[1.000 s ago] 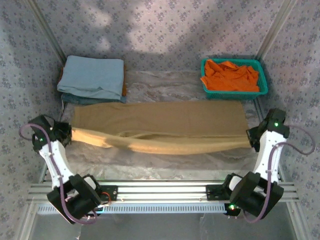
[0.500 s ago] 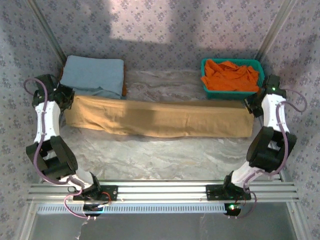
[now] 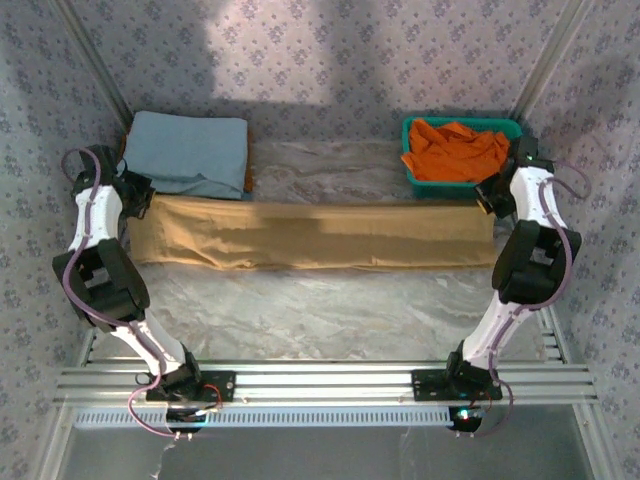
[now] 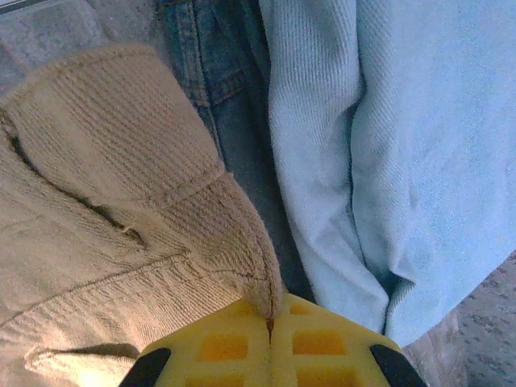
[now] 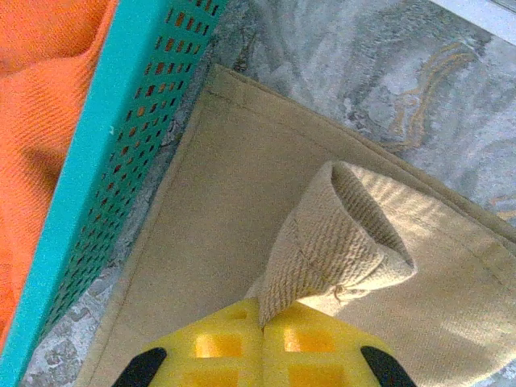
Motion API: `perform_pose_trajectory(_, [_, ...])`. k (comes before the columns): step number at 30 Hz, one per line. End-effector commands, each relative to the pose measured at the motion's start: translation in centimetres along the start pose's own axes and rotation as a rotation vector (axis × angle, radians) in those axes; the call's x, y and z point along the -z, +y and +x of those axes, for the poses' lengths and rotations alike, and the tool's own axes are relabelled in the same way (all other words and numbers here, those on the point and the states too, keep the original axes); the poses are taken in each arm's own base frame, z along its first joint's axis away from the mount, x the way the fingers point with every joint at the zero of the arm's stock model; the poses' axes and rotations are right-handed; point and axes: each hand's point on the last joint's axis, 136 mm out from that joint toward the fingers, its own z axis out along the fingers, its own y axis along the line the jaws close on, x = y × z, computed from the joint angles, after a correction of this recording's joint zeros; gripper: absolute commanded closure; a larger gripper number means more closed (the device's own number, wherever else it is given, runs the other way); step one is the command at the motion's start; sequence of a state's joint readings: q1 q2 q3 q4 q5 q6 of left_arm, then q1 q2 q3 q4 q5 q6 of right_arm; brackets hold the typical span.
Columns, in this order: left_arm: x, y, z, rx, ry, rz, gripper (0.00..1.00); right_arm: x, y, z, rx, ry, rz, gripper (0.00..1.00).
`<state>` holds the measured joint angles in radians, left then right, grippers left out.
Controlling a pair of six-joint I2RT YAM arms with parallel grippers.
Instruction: Fold and stack the trousers
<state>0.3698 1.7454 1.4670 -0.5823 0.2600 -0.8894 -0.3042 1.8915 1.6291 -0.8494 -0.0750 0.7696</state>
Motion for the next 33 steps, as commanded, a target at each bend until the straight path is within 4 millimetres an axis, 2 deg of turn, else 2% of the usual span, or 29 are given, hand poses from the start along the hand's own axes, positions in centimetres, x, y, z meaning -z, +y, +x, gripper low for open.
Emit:
perform_pose_trajectory(1, [-0.5,-0.9,-1.2,-0.044,-0.012,0.007,0.88,-0.2,-0.1,-1.0,0.022,-0.016,0.046,1.00])
perform_pose_trajectory(2, [-1.2,-0.9,-0.8,-0.053,0.012,0.007,0.63,-0.4,0.3,-0.9,0.029,-0.005,0.039,0.96])
perform_pose_trajectory(3, [-1.9,-1.0,-0.5,-0.068,0.039,0.010,0.45,-0.4,0.6,-0.7,0.037,0.006,0.034,0.80])
perform_pose_trajectory(4, [-2.6,-1.1,0.0,-0.089,0.068,0.011,0.40,-0.2,1.0,-0.7,0.052,0.006,0.027,0.68])
perform_pose_trajectory(6, [-3.4,-1.5,0.4,-0.114,0.104,0.022,0.22,0.8,1.6,-0.8,0.077,-0.022,0.018,0.57])
perform_pose_trajectory(9, [-2.2,-2.8,0.6,-0.156,0.117,0.063,0.09,3.2,2.5,-0.5,0.121,-0.044,-0.002,0.50])
perform_pose_trajectory(11, [-0.7,-3.0,0.9,-0.168,0.099,0.081,0.07,4.9,2.9,0.2,0.157,-0.062,-0.025,0.48])
perform_pose_trajectory(13, [0.6,-2.7,2.0,-0.183,0.092,0.095,0.07,6.2,3.5,1.9,0.203,-0.072,-0.048,0.47])
perform_pose_trajectory(16, [0.9,-0.7,5.3,-0.199,0.120,0.088,0.12,6.4,5.7,7.8,0.323,-0.038,-0.110,0.51])
perform_pose_trajectory(17, [0.6,0.2,6.6,-0.199,0.133,0.083,0.15,5.9,6.8,10.6,0.379,-0.007,-0.134,0.55])
perform_pose_trajectory(19, [-0.5,1.7,8.9,-0.195,0.158,0.077,0.25,4.7,8.8,16.2,0.482,0.060,-0.169,0.73])
perform_pose_trajectory(21, [-2.1,3.3,10.7,-0.181,0.199,0.058,0.42,2.8,10.7,21.9,0.571,0.134,-0.184,0.97])
perform_pose_trajectory(22, [-2.9,3.8,11.2,-0.173,0.216,0.050,0.53,2.0,11.5,24.3,0.617,0.169,-0.190,1.00])
perform_pose_trajectory(23, [-3.7,4.4,11.8,-0.157,0.233,0.041,0.68,0.9,12.0,26.5,0.659,0.197,-0.171,1.00])
perform_pose_trajectory(24, [-4.4,5.0,12.2,-0.141,0.241,0.032,0.79,-0.1,12.5,28.5,0.696,0.221,-0.155,1.00])
perform_pose_trajectory(26, [-5.4,6.2,12.6,-0.119,0.240,0.008,0.93,-1.9,12.9,31.0,0.759,0.248,-0.128,1.00])
perform_pose_trajectory(28, [-5.9,7.9,12.9,-0.095,0.231,-0.041,1.00,-3.8,12.2,32.3,0.784,0.267,-0.079,1.00])
perform_pose_trajectory(30, [-5.9,10.3,13.2,-0.055,0.207,-0.113,1.00,-5.5,10.0,33.4,0.809,0.303,-0.022,1.00])
perform_pose_trajectory(33, [-5.2,13.4,14.6,0.023,0.208,-0.169,1.00,-6.0,6.4,33.9,0.822,0.323,0.021,1.00])
